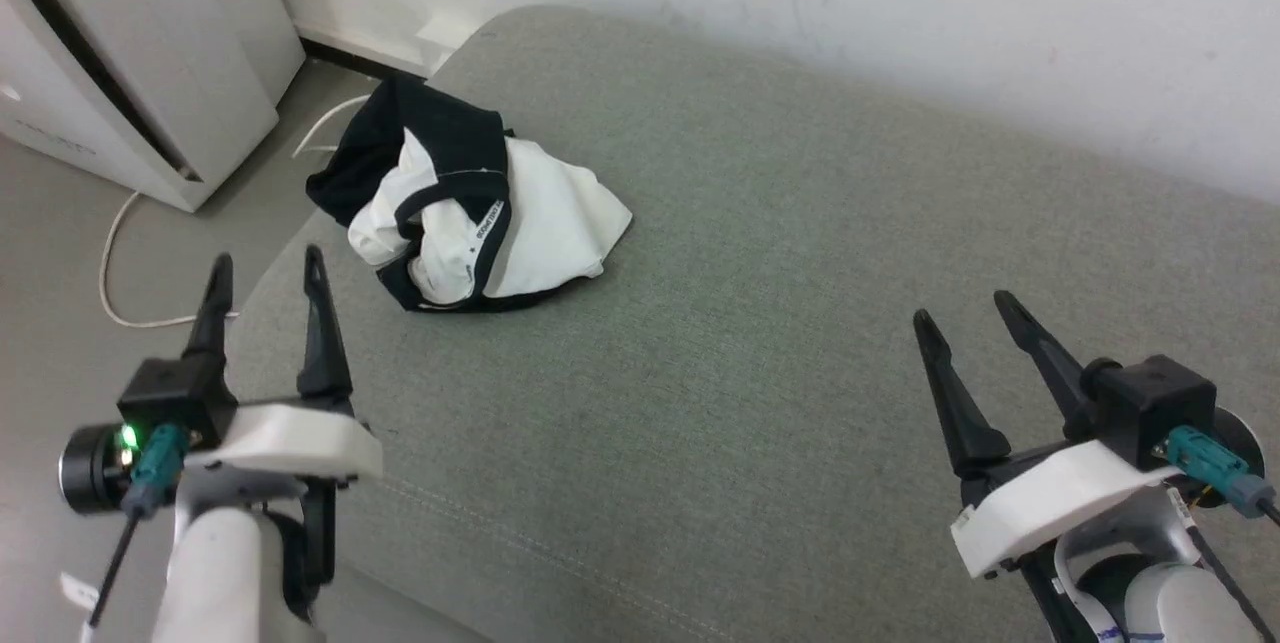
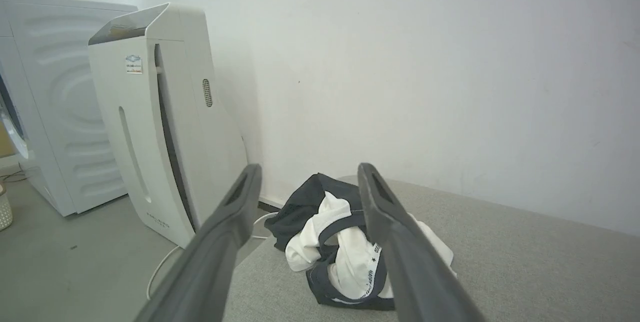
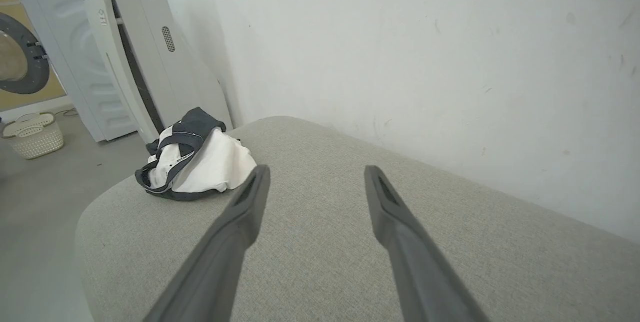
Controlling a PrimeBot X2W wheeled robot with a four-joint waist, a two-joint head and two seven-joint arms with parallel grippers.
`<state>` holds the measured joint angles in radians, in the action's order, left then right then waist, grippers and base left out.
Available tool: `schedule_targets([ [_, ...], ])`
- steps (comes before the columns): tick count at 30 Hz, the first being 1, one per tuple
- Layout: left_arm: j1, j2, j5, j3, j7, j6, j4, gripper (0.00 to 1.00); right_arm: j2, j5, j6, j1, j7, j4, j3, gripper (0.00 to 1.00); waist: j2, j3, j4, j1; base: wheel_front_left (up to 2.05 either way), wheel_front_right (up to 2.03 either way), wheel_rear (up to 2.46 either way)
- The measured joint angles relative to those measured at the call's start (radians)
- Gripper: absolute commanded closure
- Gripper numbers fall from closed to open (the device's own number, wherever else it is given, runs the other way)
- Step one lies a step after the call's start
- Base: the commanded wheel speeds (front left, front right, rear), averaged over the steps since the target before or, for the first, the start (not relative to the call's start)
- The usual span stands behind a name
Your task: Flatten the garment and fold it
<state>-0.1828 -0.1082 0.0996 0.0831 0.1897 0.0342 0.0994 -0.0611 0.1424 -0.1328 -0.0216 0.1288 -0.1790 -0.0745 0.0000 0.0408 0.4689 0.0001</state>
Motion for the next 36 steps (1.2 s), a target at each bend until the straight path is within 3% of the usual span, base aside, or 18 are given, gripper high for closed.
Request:
schedule_targets([
  [13, -0.372, -0.098, 0.059, 0.01, -0.049, -0.056, 0.161, 0.0, -0.032, -0.006, 0.0, -0.066, 0.049, -0.046, -0.036, 0.0, 0.0, 0.103, -0.023, 0.0001, 0.0, 0.0, 0.0],
  [25, -0.678, -0.211, 0.096, 0.014, -0.14, -0.095, 0.471, 0.0, -0.054, -0.027, 0.0, -0.121, 0.064, -0.091, -0.055, 0.0, 0.0, 0.217, -0.077, 0.0002, 0.0, 0.0, 0.0],
  [31, -0.763, -0.225, 0.104, 0.01, -0.106, -0.097, 0.598, 0.0, -0.061, -0.027, 0.0, -0.127, 0.065, -0.098, -0.052, 0.0, -0.0001, 0.256, -0.083, 0.0002, 0.0, 0.0, 0.0],
  [36, -0.778, -0.228, 0.119, -0.001, -0.155, -0.106, 0.709, 0.0, -0.066, -0.027, 0.0, -0.14, 0.082, -0.106, -0.071, 0.0, 0.0, 0.263, -0.07, -0.0002, 0.0, 0.0, 0.0],
])
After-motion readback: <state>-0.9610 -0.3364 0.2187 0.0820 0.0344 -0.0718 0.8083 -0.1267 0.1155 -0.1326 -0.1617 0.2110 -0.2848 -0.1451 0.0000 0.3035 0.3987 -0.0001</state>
